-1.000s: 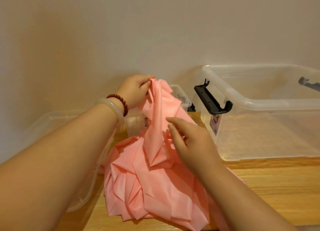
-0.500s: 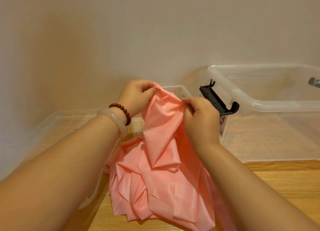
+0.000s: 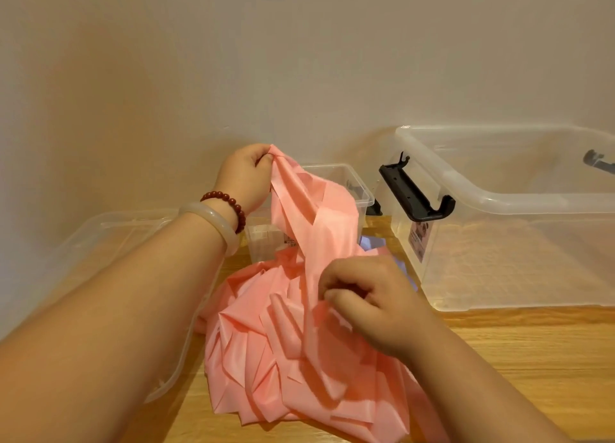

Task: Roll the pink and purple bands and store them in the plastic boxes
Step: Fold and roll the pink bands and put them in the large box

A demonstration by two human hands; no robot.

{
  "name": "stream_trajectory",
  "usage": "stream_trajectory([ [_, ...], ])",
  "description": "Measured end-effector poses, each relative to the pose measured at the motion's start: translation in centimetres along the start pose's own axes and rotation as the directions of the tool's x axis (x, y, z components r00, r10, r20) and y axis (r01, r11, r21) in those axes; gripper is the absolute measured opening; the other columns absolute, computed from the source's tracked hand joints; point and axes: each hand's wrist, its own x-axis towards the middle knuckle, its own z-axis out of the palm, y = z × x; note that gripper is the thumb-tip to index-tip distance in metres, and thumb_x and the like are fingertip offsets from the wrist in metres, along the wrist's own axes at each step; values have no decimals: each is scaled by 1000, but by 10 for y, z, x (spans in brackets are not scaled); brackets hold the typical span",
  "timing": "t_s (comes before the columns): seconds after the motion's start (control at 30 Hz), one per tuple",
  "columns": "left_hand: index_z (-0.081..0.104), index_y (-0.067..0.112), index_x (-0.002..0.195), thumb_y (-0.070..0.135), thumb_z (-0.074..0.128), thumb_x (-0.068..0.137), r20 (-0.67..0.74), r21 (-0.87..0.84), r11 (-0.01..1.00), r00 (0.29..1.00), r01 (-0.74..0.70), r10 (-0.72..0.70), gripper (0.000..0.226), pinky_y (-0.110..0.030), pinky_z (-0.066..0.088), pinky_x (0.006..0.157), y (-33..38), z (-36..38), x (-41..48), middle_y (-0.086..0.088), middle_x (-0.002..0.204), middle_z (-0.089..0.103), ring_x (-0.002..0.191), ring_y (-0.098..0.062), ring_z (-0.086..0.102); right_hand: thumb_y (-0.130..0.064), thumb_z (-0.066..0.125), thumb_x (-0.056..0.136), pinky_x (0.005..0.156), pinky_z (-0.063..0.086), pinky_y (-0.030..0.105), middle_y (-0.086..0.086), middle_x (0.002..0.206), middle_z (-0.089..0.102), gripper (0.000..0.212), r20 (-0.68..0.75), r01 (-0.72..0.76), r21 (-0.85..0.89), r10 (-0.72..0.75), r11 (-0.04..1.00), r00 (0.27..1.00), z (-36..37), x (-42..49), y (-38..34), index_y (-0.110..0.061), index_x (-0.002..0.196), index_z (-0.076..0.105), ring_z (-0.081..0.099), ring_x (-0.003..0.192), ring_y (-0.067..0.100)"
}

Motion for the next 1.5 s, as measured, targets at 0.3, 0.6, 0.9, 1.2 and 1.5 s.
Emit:
stream_trajectory([
  [0.3,66,24,93,33,65,88,0,-226,972,998,59,-60,10,-39,57,83,16,2,-16,3,97,67,91,-16,64,-38,54,95,103,37,42,3,142,47,40,-251,-416,-541,331,731,910,-4,56,16,-30,134,56,40,129,31],
  [0.6,59,23,126,-5,34,91,-215,-73,997,976,8,-24,51,-11,41,78,6,-26,-5,12,117,56,103,-5,50,-2,48,92,63,32,22,0,86,64,23,-667,-295,-182,103,938,738,-27,55,8,-12,101,66,48,76,8],
  [0.9,60,20,129,22,56,95,-167,18,999,985,39,-36,34,-24,50,78,2,-31,-6,5,113,62,100,-14,60,3,44,88,86,21,-8,15,125,61,35,-781,-254,-142,49,957,622,-58,87,-1,0,111,70,55,118,22],
  [1.2,71,13,86,10,57,90,118,356,927,990,-118,81,16,-32,53,65,7,-27,-15,-3,86,68,78,-23,62,-2,46,84,70,33,3,-2,94,59,27,-742,-238,-165,39,957,669,-62,67,-4,-14,99,65,49,81,4],
  [1.5,61,11,100,-3,34,88,-196,316,944,967,-95,163,34,-28,36,57,13,-37,2,-7,92,58,79,-22,50,-73,63,72,85,49,38,-2,132,52,98,-10,-318,-639,407,700,913,-35,32,-10,-32,151,22,55,113,22],
])
